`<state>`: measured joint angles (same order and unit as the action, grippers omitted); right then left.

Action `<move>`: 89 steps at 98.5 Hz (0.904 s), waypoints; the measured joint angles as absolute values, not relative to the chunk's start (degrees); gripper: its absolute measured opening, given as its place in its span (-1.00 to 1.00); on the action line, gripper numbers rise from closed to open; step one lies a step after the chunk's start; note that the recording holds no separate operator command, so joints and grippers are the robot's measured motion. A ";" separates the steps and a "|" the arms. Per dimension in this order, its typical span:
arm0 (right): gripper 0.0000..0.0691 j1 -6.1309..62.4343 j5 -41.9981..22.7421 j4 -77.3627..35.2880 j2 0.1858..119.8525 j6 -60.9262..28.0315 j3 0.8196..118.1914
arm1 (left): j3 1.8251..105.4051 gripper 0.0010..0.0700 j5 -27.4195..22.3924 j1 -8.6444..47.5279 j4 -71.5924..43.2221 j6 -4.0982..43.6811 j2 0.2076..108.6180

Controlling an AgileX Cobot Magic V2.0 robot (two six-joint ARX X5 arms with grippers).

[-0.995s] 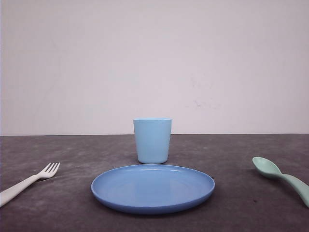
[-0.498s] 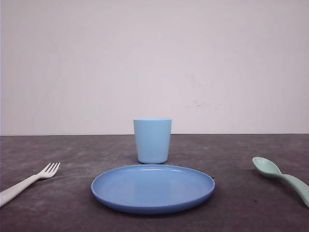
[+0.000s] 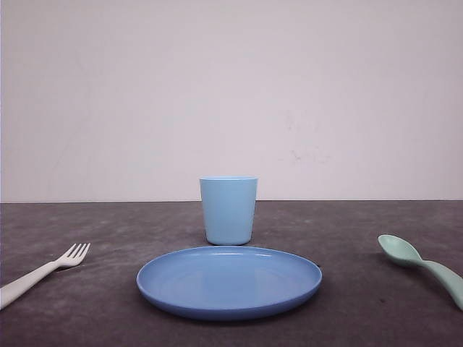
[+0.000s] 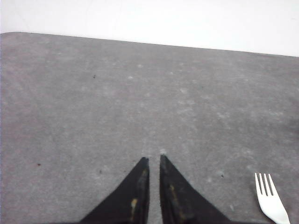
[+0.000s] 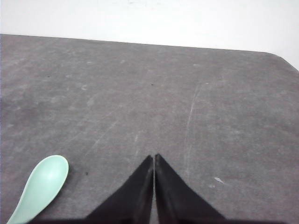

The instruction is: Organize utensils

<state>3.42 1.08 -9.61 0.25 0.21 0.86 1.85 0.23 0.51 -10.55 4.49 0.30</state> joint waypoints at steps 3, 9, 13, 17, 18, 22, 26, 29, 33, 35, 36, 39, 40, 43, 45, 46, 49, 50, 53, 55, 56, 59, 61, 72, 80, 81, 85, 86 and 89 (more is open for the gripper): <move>-0.99 3.40 1.06 -9.61 0.25 0.21 0.86 | 1.85 -0.99 0.23 0.51 -10.55 4.49 0.30; -0.99 3.40 1.06 -9.61 0.25 0.21 0.86 | 1.85 -0.99 0.23 0.51 -10.55 4.49 0.30; -0.99 3.40 1.06 -9.61 0.25 0.23 0.86 | 1.85 -0.99 0.23 0.51 -10.55 4.49 0.30; -0.99 3.40 1.08 -9.61 0.25 0.23 0.86 | 1.85 -0.99 0.23 0.51 -10.52 4.49 0.30; -0.99 3.40 1.08 -9.61 0.25 0.23 0.84 | 1.85 -0.99 0.23 0.51 -10.55 4.49 0.30; -0.99 3.40 1.08 -9.61 0.25 0.23 0.84 | 1.85 -0.99 0.23 0.51 -10.52 4.49 0.30; -0.99 3.40 1.08 -9.61 0.25 0.21 0.84 | 1.85 -0.99 0.23 0.51 -10.55 4.49 0.30; -0.99 3.42 1.10 -9.61 0.25 0.21 0.86 | 1.85 -0.99 0.23 0.51 -10.52 4.49 0.30; -0.99 3.40 1.10 -9.61 0.25 0.23 0.86 | 1.85 -0.99 0.23 0.51 -10.55 4.49 0.30; -0.99 3.40 1.10 -9.61 0.25 0.21 0.84 | 1.85 -0.99 0.23 0.51 -10.52 4.49 0.30; -0.99 3.40 1.10 -9.61 0.25 0.21 0.84 | 1.85 -0.99 0.23 0.51 -10.55 4.49 0.32; -0.99 3.40 1.15 -9.63 0.25 0.23 0.86 | 1.85 -0.99 0.23 0.51 -10.55 4.49 0.30; -0.99 3.40 1.23 -9.63 0.25 0.23 0.84 | 1.85 -0.99 0.23 0.51 -10.55 4.49 0.30; -0.99 3.40 1.39 -9.63 0.25 0.27 0.86 | 1.85 -0.99 0.23 0.51 -10.52 4.49 0.30; -0.99 3.40 1.45 -9.63 0.25 0.36 0.86 | 1.85 -0.99 0.23 0.51 -10.55 4.49 0.30; -0.99 3.42 1.48 -9.63 0.25 0.43 0.84 | 1.85 -0.99 0.23 0.51 -10.55 4.49 0.30; -0.99 3.42 1.50 -9.63 0.25 0.58 0.84 | 1.85 -0.99 0.23 0.51 -10.52 4.49 0.30; -0.99 3.42 1.50 -9.65 0.25 0.73 0.84 | 1.85 -0.99 0.23 0.51 -10.52 4.49 0.30; -0.99 3.42 1.52 -9.65 0.25 1.13 0.86 | 1.85 -0.99 0.23 0.51 -10.55 4.49 0.32; -0.99 3.42 1.50 -9.65 0.25 1.45 0.84 | 1.85 -0.99 0.23 0.51 -10.55 4.49 0.30; -0.99 3.42 1.50 -9.65 0.25 1.54 0.84 | 1.85 -0.99 0.23 0.51 -10.55 4.49 0.30; -0.99 3.42 1.50 -9.65 0.25 1.89 0.84 | 1.85 -0.99 0.21 0.51 -10.52 4.49 0.30; -0.99 3.42 1.50 -9.65 0.25 2.07 0.86 | 1.85 -0.99 0.23 0.51 -10.52 4.49 0.30; -0.99 3.42 1.52 -9.65 0.25 2.92 0.84 | 1.85 -0.99 0.23 0.51 -10.37 4.49 0.30; -0.99 3.42 1.52 -9.65 0.25 3.55 0.84 | 1.85 -0.99 0.23 0.51 -9.21 4.49 0.32; -0.99 3.42 1.52 -9.65 0.25 3.62 0.86 | 1.85 -0.99 0.23 0.51 -9.02 4.49 0.32; -0.99 3.42 1.52 -9.67 0.25 4.08 0.86 | 1.85 -0.99 0.23 0.51 -8.32 4.49 0.30; -0.99 3.42 1.52 -9.67 0.25 4.25 0.86 | 1.85 -0.99 0.23 0.51 -8.23 4.49 0.30; -0.99 3.42 1.52 -9.67 0.25 4.58 0.84 | 1.85 -0.99 0.21 0.51 -8.08 4.51 0.30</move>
<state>3.42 1.52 -9.67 0.25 4.58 0.84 1.85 0.21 0.51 -8.08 4.51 0.30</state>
